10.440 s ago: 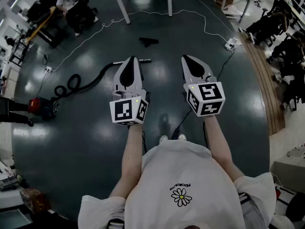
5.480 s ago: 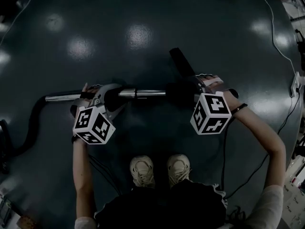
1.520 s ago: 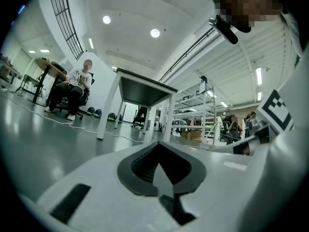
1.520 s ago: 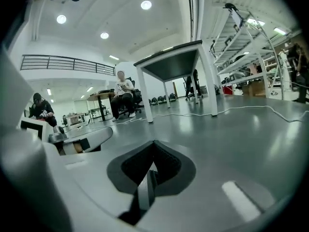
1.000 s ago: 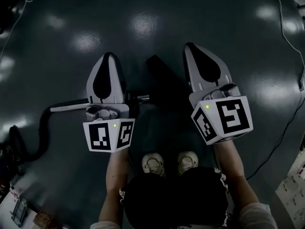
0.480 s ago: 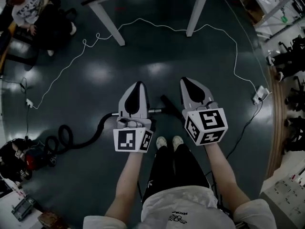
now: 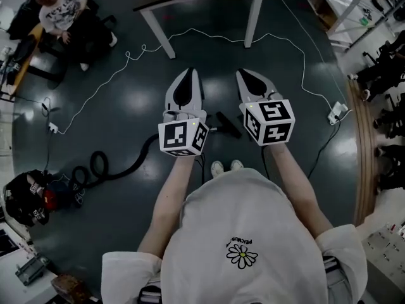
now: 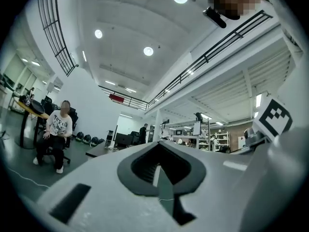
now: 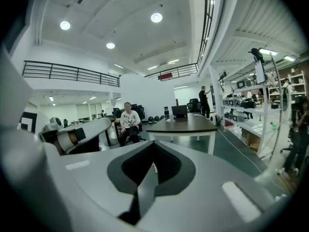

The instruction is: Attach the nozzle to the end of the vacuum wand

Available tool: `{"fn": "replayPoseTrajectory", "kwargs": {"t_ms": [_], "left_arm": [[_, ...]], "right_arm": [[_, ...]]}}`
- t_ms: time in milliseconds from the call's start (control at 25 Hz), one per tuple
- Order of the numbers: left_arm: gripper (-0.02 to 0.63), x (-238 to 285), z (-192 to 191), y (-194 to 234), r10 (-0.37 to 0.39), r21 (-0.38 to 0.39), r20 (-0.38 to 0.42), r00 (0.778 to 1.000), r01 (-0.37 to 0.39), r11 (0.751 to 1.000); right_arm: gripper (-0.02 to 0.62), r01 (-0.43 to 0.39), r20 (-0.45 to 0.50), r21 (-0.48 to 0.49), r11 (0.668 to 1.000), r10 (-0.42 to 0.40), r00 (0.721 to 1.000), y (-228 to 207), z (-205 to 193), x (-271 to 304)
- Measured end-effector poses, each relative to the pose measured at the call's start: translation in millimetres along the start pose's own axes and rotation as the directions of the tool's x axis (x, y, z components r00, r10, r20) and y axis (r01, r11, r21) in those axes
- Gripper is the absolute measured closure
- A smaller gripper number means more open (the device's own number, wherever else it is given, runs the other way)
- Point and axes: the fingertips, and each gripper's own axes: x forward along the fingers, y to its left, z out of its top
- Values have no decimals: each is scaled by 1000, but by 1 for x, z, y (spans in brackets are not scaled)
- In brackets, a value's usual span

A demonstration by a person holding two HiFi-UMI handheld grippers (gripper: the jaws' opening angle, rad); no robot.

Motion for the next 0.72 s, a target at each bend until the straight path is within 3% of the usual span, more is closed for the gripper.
{"fn": "replayPoseTrajectory", "kwargs": {"t_ms": [200, 720], "left_arm": [[606, -14, 13, -9, -3, 34, 13, 1000, 3, 999], [606, -53, 20, -10, 33, 57, 20, 999, -34, 998]], "right_arm": [[589, -1, 39, 21, 1000, 0, 999, 13, 7, -20], [589, -34, 59, -80, 996, 39, 997, 57, 14, -45]]}}
